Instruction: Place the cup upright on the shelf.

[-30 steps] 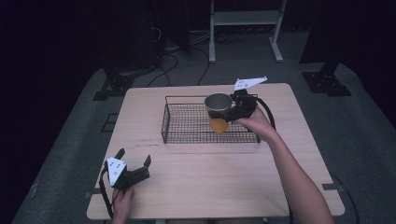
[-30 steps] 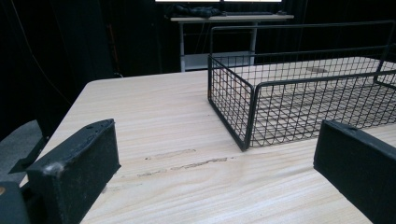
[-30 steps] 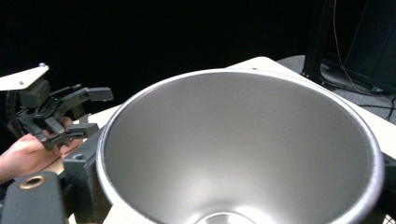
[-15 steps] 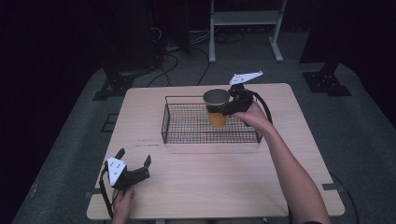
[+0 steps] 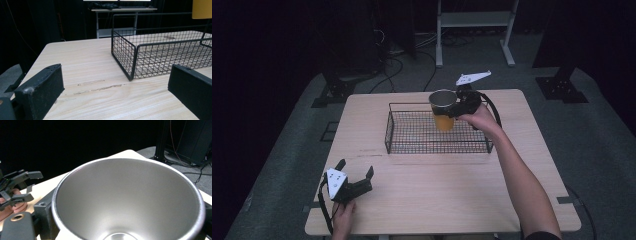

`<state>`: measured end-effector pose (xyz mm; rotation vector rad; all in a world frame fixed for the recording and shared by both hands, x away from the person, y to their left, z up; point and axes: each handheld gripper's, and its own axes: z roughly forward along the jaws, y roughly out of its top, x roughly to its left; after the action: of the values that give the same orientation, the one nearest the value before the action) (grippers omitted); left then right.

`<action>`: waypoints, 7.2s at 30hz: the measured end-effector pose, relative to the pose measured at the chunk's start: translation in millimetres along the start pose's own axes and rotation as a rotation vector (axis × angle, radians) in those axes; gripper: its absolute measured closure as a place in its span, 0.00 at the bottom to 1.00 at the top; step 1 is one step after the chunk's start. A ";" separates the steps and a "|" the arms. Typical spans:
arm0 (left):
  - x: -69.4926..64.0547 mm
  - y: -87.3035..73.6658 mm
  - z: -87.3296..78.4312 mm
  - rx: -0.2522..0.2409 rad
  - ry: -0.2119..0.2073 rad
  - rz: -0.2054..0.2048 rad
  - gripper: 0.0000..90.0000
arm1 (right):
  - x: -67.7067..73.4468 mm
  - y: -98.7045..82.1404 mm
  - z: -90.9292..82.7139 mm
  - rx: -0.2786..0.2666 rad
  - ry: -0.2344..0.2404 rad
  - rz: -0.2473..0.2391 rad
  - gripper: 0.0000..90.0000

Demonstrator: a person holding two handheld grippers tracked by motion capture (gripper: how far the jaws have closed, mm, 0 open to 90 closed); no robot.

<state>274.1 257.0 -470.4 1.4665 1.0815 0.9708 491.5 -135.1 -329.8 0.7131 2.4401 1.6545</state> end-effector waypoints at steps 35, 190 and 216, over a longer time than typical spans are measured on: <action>0.7 -0.1 -0.3 -0.002 -0.003 -0.006 0.00 | -32.7 -49.3 47.0 0.080 -0.046 0.018 0.12; 0.1 0.0 0.0 0.002 -0.002 -0.001 0.00 | -1.6 -64.5 -64.8 -0.055 -0.096 -0.063 0.00; 0.2 0.0 -0.1 0.002 0.000 -0.001 0.00 | 4.2 -108.9 -108.5 -0.079 -0.114 -0.012 0.00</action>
<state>274.1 257.2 -470.4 1.4677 1.0835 0.9687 416.0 -257.7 -383.6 0.7576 2.2842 1.6478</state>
